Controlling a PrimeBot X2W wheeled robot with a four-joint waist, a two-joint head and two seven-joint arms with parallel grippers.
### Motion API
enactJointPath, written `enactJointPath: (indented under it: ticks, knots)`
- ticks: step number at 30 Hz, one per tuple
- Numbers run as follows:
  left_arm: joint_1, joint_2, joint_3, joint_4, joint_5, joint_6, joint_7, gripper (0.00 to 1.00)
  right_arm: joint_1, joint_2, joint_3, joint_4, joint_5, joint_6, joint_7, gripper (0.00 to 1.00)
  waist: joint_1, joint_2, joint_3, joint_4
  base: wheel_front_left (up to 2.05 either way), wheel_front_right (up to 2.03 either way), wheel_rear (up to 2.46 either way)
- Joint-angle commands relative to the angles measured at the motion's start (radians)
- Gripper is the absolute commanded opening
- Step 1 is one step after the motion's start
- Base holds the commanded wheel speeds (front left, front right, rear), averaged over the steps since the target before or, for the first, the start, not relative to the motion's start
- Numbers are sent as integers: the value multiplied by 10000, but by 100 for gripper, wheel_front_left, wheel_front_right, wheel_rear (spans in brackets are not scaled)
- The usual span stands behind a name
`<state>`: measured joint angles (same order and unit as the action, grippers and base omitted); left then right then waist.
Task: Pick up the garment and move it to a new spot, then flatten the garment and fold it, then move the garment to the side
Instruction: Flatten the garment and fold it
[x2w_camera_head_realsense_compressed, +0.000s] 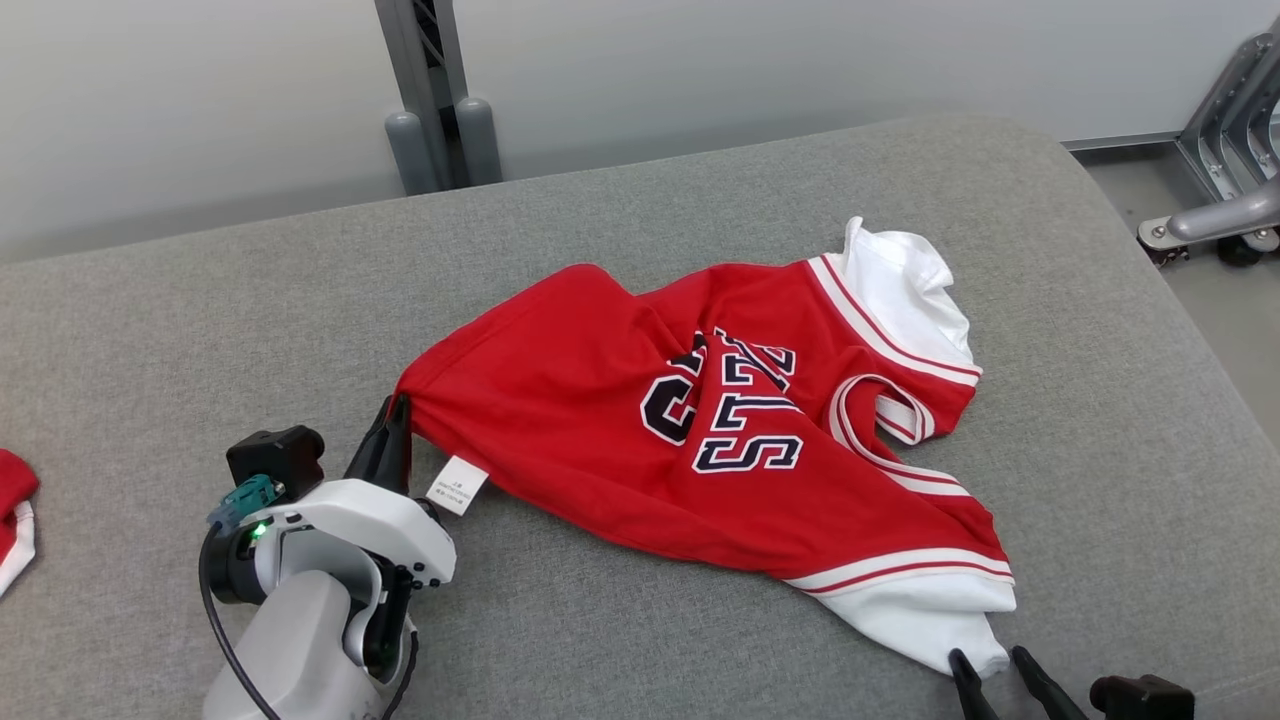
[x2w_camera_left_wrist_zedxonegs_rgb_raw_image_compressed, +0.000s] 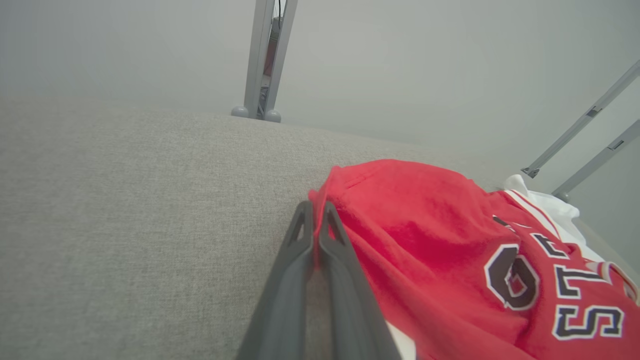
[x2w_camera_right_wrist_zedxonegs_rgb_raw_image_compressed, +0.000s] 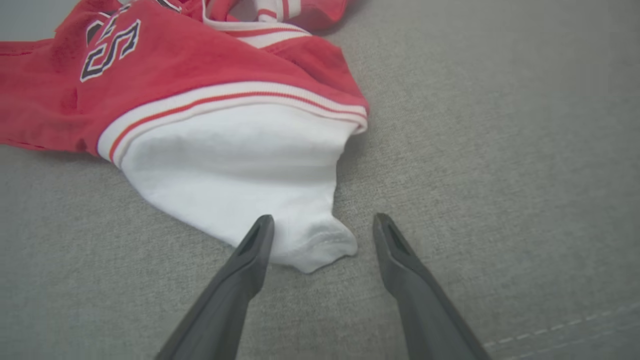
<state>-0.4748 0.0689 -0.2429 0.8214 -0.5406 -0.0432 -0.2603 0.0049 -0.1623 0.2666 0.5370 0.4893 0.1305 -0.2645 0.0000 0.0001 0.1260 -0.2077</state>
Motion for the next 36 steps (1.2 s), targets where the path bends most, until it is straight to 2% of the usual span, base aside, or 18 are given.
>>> enactJointPath:
  ticks: [1,8,17,18,19,21,31,36]
  knots:
    - [60,0,59,25,92,-27,-48,0,-100,-114,42,95,97,5,-20,100,0,-1,1,5,0,0,0]
    - [52,-23,226,74,273,-99,-48,0,-208,-223,400,244,313,5,-20,100,0,-1,-11,18,0,0,0]
    - [-2,-101,460,179,461,-195,-49,0,-289,-346,596,80,37,5,-20,100,0,-1,-8,81,0,0,0]
    - [6,-106,483,189,477,-205,-49,0,-283,-354,639,100,43,3,-20,87,0,-1,-17,81,0,0,0]
    - [17,-112,500,201,482,-216,-49,0,-283,-374,659,125,53,5,-20,40,0,-1,-30,81,0,0,0]
    - [49,-121,544,220,516,-230,-49,0,-278,-398,684,158,90,5,-20,0,0,-1,-62,83,0,0,0]
    - [172,-154,785,132,601,-233,-49,0,-405,-622,813,-45,479,3,-22,0,0,-1,-175,4,0,0,0]
    - [292,-163,1076,-29,503,-273,-49,0,-635,-1170,1414,-1248,1547,3,-20,0,0,-1,-358,-33,0,0,0]
